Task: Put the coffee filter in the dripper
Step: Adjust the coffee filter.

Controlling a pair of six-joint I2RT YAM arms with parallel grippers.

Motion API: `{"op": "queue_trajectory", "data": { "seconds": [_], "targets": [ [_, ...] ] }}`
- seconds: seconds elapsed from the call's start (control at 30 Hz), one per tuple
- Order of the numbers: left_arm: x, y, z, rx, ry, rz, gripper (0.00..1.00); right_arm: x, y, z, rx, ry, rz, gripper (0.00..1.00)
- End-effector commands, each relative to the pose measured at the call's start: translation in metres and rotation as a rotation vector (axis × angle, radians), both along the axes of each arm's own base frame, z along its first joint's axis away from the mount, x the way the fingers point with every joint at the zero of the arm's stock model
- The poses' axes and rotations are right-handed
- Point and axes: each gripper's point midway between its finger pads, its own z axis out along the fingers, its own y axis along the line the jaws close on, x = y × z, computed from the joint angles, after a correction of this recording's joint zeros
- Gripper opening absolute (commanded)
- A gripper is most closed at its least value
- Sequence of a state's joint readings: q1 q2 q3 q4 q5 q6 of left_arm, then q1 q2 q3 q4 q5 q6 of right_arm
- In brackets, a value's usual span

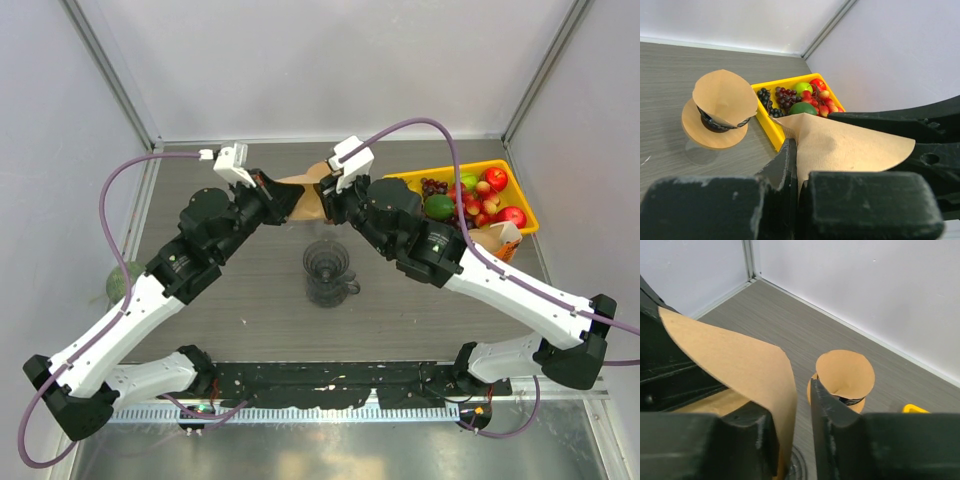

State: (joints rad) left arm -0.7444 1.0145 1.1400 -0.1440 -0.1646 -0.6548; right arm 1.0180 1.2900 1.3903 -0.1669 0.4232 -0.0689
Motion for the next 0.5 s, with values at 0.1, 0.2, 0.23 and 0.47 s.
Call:
{"op": "queue_trajectory", "data": {
  "seconds": [0.1,0.2,0.23,0.47],
  "targets": [
    [-0.001,-0.005,0.022,-0.013,-0.076,-0.033,0.03,-0.006,0.003,0.025,0.060,-0.041,0.043,0.12],
    [-0.001,-0.009,0.018,0.019,-0.080,-0.051,0.05,-0.010,0.010,0.029,0.060,-0.049,0.088,0.05],
    [0.000,-0.010,0.015,0.028,-0.073,-0.055,0.05,-0.011,0.013,0.029,0.057,-0.051,0.103,0.05],
    [-0.005,-0.018,0.014,0.046,-0.090,-0.107,0.00,-0.014,0.020,0.029,0.048,-0.043,0.139,0.05]
  ]
}}
